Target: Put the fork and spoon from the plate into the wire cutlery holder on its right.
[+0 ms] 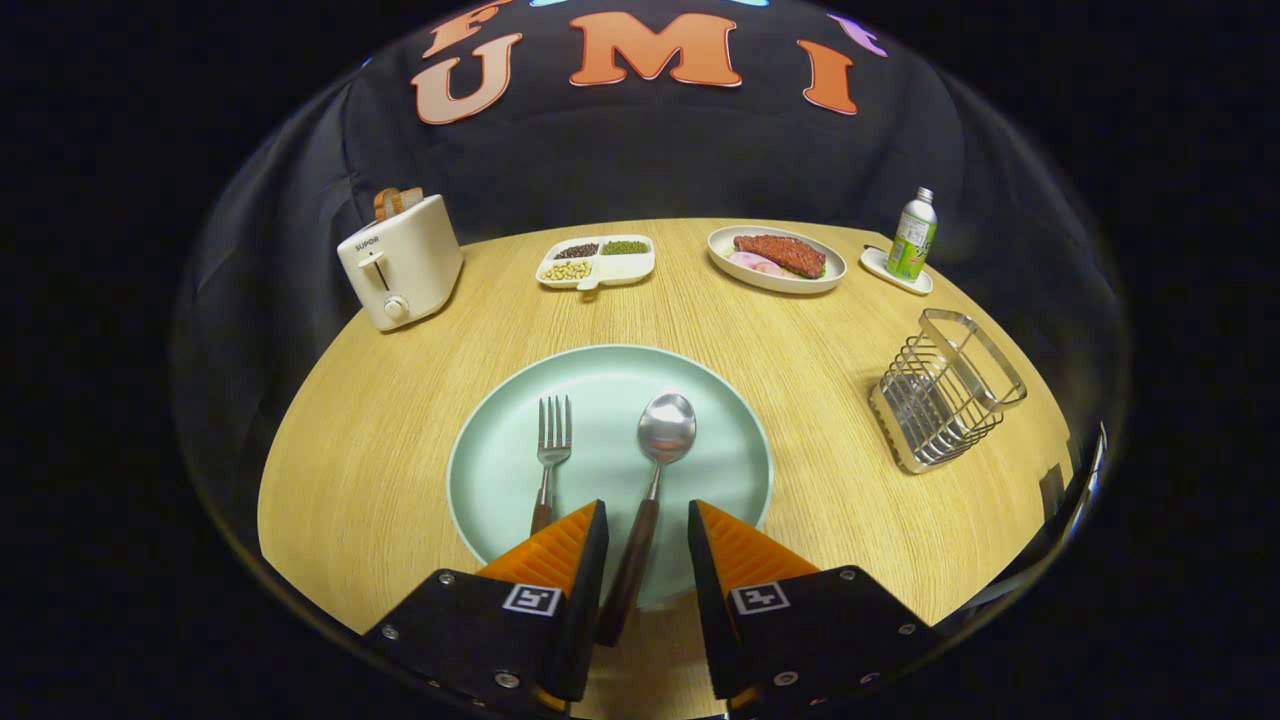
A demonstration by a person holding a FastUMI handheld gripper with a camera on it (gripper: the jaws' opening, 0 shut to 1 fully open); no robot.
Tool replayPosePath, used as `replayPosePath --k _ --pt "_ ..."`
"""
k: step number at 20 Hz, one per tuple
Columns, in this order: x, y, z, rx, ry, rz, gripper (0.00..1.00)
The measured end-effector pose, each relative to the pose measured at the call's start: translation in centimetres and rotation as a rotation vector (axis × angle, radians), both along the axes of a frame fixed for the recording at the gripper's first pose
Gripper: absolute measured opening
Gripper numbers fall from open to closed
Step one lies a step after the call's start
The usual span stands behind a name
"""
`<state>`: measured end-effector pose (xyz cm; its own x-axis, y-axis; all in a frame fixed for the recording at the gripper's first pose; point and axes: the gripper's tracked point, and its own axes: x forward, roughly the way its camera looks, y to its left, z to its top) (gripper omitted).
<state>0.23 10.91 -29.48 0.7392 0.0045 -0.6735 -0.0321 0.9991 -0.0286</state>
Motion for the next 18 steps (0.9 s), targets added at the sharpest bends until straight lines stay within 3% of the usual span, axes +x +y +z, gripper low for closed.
replayPosePath --k 10,14,18 --pt "0.0 -0.3 -1.8 -0.020 0.042 -0.028 0.12" --pt "0.2 -0.5 -1.5 -0.032 0.036 -0.029 0.05" --pt "0.6 -0.6 0.9 0.007 0.027 -0.012 0.05"
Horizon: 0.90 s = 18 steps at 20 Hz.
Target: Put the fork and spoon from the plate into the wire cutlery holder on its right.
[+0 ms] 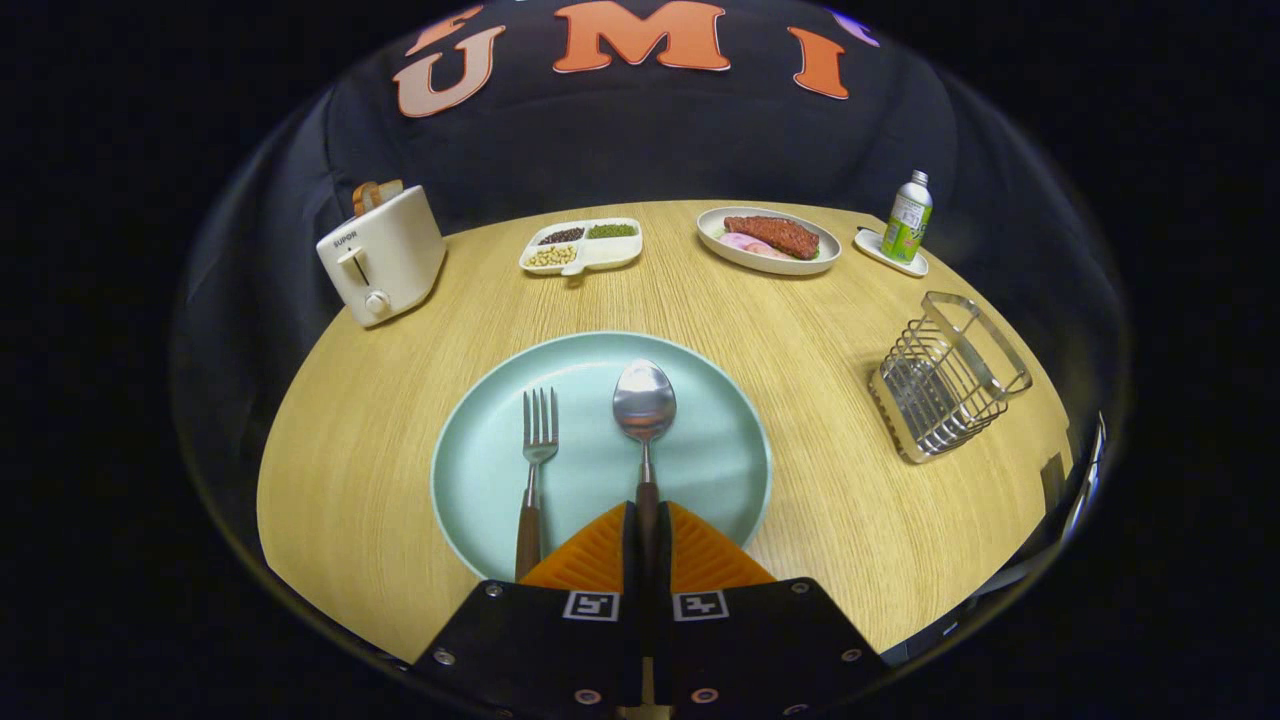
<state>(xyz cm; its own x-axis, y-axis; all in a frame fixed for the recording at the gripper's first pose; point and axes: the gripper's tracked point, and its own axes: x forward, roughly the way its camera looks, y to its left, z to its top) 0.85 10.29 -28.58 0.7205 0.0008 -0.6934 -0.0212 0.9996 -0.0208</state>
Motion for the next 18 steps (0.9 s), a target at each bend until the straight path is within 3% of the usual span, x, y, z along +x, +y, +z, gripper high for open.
replayPosePath --k 8,18 --pt "0.4 -4.3 7.5 0.032 0.012 0.070 0.05" --pt "-0.4 -16.1 14.1 -0.119 0.137 0.127 0.05"
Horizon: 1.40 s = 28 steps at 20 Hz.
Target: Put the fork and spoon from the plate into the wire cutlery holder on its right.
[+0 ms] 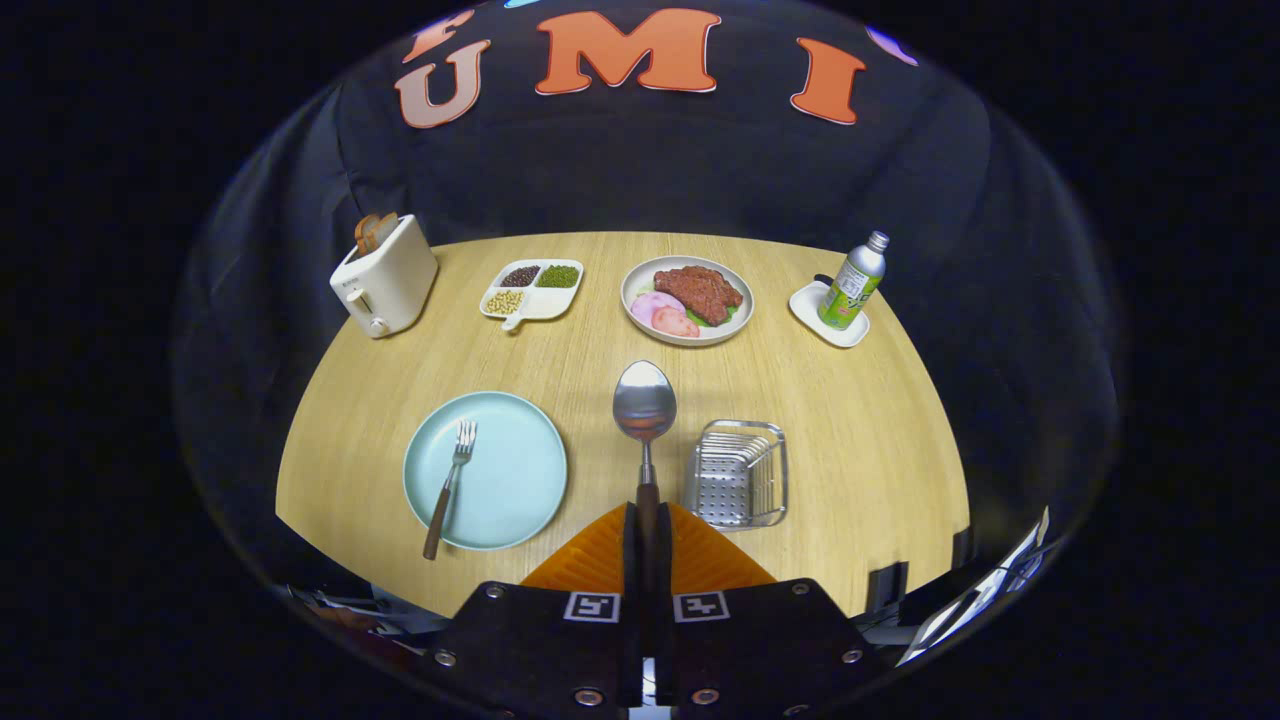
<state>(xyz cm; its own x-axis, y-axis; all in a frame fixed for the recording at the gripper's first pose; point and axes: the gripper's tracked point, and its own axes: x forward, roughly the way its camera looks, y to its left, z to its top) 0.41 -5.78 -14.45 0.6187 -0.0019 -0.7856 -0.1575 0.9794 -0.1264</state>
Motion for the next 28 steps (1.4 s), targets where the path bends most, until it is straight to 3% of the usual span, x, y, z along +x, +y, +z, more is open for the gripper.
replayPosePath --k 9,16,28 --pt "-2.4 -4.9 -0.6 -0.073 0.276 0.070 0.05" --pt "-0.6 -6.7 -2.2 -0.125 0.466 0.100 0.05" --pt "2.9 -6.8 -5.5 -0.193 0.603 0.152 0.05"
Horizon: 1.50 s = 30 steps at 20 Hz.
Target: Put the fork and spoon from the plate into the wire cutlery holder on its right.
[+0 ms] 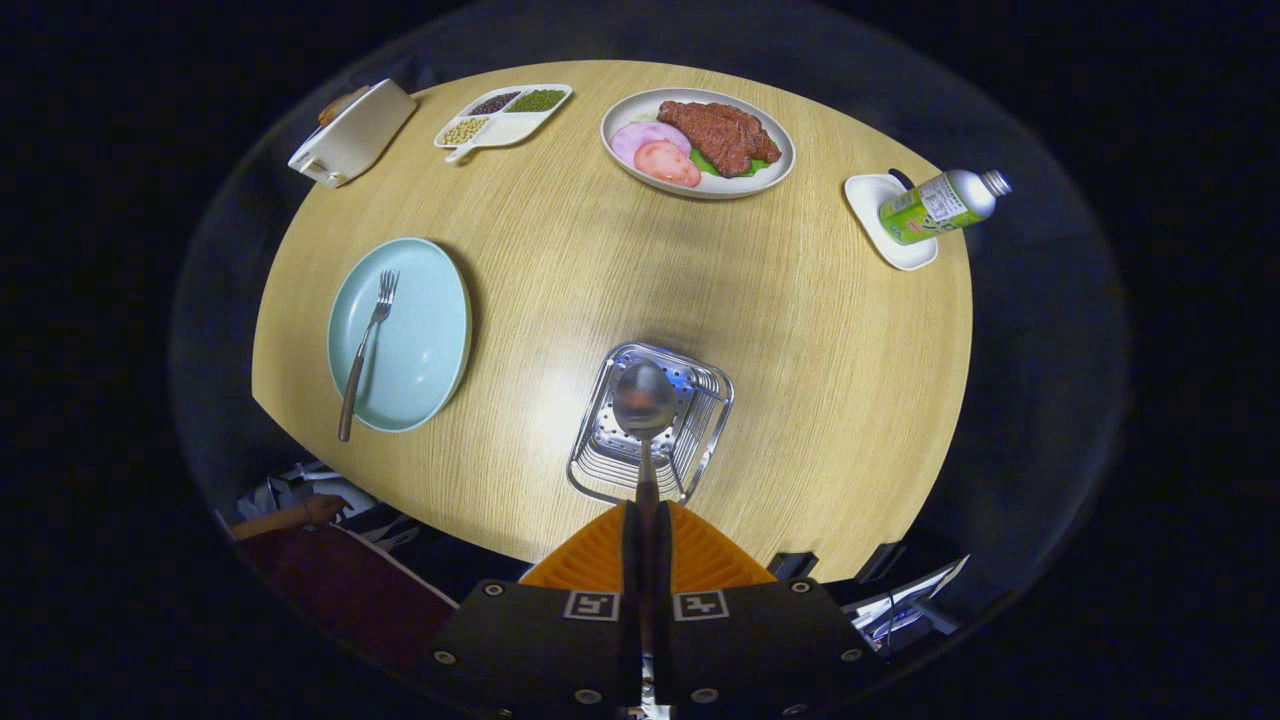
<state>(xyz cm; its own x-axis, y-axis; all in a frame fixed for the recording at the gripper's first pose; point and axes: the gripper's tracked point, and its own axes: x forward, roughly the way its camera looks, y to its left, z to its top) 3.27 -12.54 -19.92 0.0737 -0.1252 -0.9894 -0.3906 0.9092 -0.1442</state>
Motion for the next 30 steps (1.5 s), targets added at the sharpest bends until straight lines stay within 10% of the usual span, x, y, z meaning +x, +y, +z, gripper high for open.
replayPosePath --k 9,14,21,30 --pt "0.0 -0.1 -2.4 -0.003 0.079 -0.009 0.07" --pt "0.8 0.5 -1.3 0.040 -0.001 -0.055 0.28" --pt "3.6 5.2 4.7 0.177 -0.357 -0.067 1.00" --pt "3.7 14.7 12.9 0.318 -0.898 -0.059 1.00"
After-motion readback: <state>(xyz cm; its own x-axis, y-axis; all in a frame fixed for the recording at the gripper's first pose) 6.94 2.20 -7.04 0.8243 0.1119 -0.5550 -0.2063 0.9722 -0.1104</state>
